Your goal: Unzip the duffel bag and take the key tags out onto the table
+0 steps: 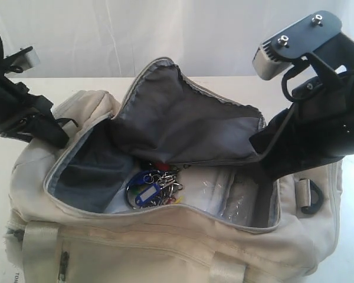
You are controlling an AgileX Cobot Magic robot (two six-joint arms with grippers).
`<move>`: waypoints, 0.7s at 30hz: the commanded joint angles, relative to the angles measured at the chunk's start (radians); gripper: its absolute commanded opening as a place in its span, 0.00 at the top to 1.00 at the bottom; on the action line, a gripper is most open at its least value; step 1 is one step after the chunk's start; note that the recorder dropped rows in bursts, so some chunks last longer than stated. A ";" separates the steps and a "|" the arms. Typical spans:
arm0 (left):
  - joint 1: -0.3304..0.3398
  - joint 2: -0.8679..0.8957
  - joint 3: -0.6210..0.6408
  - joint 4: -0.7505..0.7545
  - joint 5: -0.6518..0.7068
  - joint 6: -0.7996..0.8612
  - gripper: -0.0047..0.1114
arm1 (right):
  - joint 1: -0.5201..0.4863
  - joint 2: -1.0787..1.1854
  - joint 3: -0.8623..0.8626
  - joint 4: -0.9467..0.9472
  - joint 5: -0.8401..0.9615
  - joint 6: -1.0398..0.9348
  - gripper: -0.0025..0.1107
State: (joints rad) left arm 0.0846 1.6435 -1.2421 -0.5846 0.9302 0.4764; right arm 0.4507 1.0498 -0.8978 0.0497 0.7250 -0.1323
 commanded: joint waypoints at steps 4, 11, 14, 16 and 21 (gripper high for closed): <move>0.028 -0.010 0.006 -0.040 -0.058 -0.039 0.96 | -0.004 -0.005 0.004 -0.001 -0.014 0.005 0.86; 0.177 -0.044 0.004 -0.035 -0.047 -0.112 0.96 | -0.004 -0.005 0.004 -0.001 -0.012 0.005 0.86; 0.250 -0.057 0.004 -0.027 -0.015 -0.115 0.96 | -0.004 -0.005 0.004 -0.001 -0.008 0.005 0.86; 0.298 -0.067 0.004 -0.025 0.012 -0.115 0.96 | -0.004 -0.005 0.004 -0.001 -0.008 0.005 0.86; 0.393 -0.096 0.004 0.027 0.040 -0.123 0.96 | -0.004 -0.005 0.004 -0.001 -0.008 0.005 0.86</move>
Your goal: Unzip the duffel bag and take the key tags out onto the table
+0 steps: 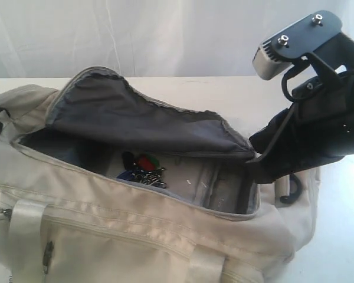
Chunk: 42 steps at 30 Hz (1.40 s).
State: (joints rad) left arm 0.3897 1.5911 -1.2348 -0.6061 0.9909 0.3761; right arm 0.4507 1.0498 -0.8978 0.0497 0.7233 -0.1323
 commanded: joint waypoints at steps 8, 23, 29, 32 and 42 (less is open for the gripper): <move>0.169 -0.068 0.001 0.085 0.011 -0.025 0.96 | -0.004 -0.005 0.004 0.000 -0.007 0.005 0.86; 0.133 -0.066 0.101 -0.107 0.096 0.140 0.94 | -0.004 -0.005 0.004 0.004 0.002 0.005 0.86; 0.104 -0.066 0.118 -0.103 0.096 0.142 0.59 | -0.004 -0.005 0.004 0.004 0.012 0.005 0.86; 0.097 -0.066 0.118 -0.103 0.098 0.142 0.38 | -0.004 -0.005 0.004 0.004 0.012 0.005 0.86; 0.097 -0.109 0.009 -0.103 0.076 0.107 0.40 | -0.004 -0.005 0.004 0.043 0.003 -0.001 0.86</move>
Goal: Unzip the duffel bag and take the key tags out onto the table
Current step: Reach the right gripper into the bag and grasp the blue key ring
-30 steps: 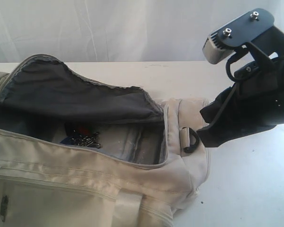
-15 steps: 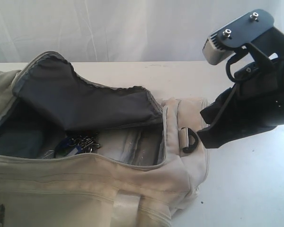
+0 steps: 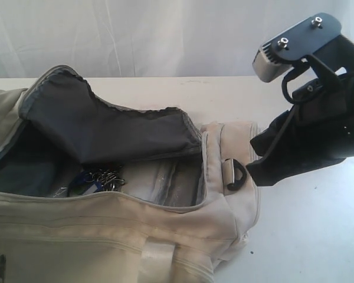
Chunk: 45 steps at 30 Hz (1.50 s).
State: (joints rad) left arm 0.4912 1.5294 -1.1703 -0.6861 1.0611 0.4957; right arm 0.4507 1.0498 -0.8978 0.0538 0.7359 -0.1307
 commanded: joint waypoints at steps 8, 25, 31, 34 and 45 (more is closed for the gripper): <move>-0.005 -0.273 -0.114 -0.138 -0.004 -0.002 0.78 | 0.002 0.041 -0.006 0.447 -0.208 -0.325 0.88; -0.564 -0.360 0.301 -0.005 -0.100 0.211 0.96 | 0.328 0.696 -0.199 0.442 0.059 -0.366 0.98; -0.564 -0.360 0.301 -0.005 -0.072 0.193 0.96 | 0.326 0.677 -0.309 0.406 -0.073 -0.361 0.98; -0.564 -0.360 0.301 -0.008 -0.062 0.187 0.96 | 0.326 0.683 -0.399 0.373 -0.205 -0.239 0.98; -0.564 -0.389 0.208 0.205 -0.058 0.008 0.96 | 0.260 0.839 -0.639 0.085 0.032 0.221 0.98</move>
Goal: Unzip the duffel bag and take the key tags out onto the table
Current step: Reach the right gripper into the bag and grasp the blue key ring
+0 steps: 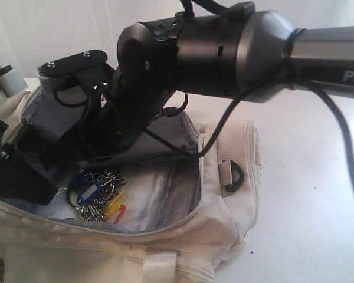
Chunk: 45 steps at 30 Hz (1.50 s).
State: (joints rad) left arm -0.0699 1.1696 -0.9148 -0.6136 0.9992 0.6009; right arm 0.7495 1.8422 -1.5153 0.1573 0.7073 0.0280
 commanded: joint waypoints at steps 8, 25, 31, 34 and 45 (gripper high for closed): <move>-0.003 -0.139 -0.062 0.492 -0.083 -0.409 0.96 | -0.052 0.102 -0.023 0.066 0.059 0.028 0.70; -0.003 -0.215 -0.062 0.503 -0.090 -0.443 0.96 | -0.052 0.295 -0.067 0.153 -0.014 -0.022 0.29; -0.003 -0.215 -0.062 0.471 -0.092 -0.425 0.96 | -0.052 0.339 -0.067 0.121 0.074 -0.028 0.46; -0.003 -0.215 -0.062 0.443 -0.092 -0.396 0.96 | -0.052 0.340 -0.067 0.049 0.154 -0.028 0.69; -0.003 -0.215 -0.062 0.429 -0.107 -0.384 0.96 | -0.052 0.213 -0.067 -0.080 0.236 -0.028 0.98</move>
State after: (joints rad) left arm -0.0699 0.9622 -0.9729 -0.1675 0.8934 0.2142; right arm 0.6986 2.0851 -1.6023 0.1419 0.8536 0.0075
